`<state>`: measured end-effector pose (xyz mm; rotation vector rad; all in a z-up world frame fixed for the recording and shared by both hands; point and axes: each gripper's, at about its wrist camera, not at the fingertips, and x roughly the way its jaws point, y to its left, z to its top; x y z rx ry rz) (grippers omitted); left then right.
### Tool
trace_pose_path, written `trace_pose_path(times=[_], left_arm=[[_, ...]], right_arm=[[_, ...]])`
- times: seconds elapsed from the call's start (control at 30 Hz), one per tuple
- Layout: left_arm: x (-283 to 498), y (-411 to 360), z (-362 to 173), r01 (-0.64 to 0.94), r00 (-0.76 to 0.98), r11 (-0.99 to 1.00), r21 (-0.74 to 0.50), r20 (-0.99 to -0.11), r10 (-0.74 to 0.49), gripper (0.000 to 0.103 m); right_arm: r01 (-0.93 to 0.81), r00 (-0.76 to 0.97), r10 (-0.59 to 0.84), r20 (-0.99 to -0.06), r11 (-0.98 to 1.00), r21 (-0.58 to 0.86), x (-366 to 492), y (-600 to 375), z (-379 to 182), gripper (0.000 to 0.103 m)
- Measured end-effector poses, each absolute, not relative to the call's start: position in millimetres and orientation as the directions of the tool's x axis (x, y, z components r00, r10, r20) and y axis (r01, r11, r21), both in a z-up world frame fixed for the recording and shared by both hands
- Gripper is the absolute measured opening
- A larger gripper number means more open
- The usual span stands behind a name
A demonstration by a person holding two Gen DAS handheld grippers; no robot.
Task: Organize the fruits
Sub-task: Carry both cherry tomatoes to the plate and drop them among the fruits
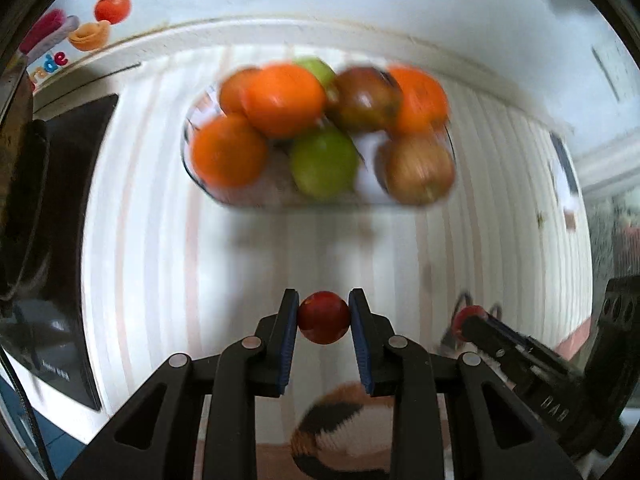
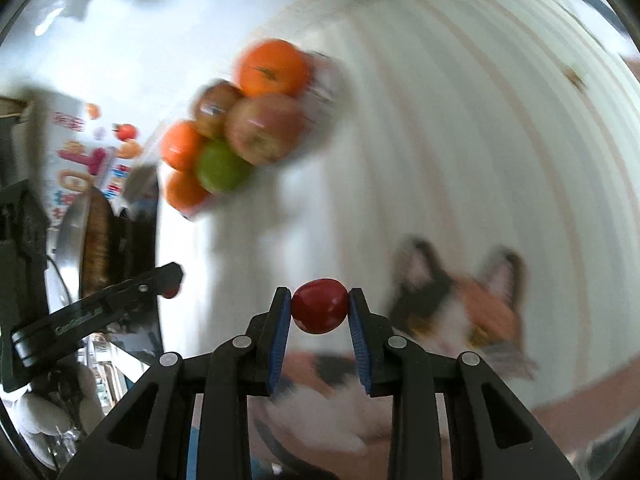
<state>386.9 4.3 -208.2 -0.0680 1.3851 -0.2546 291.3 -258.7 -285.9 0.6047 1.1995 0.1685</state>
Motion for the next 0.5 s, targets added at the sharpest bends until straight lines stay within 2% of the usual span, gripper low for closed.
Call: trace_pose_path(times=[0.13, 0.3, 0.5], left_arm=[[414.3, 21.0, -206.8, 0.118, 0.197, 0.97, -0.213, -0.952, -0.233, 0.023], [436.7, 20.6, -230.0, 0.089, 0.182, 0.969, -0.231, -0.952, -0.244, 0.023], [454.6, 3.2, -253.1, 0.072, 0.161, 0.967, -0.246, -0.953, -0.255, 0.023]], right_arm=[[0.1, 0.433, 0.422, -0.797, 0.856, 0.507, 327.1, -224.5, -281.9, 0.031], [0.023, 0.469, 0.387, -0.794, 0.893, 0.449, 357.3, -195.0, -283.4, 0.031], [0.011, 0.468, 0.337, -0.817, 0.922, 0.386, 384.0, -177.2, -295.5, 0.031]])
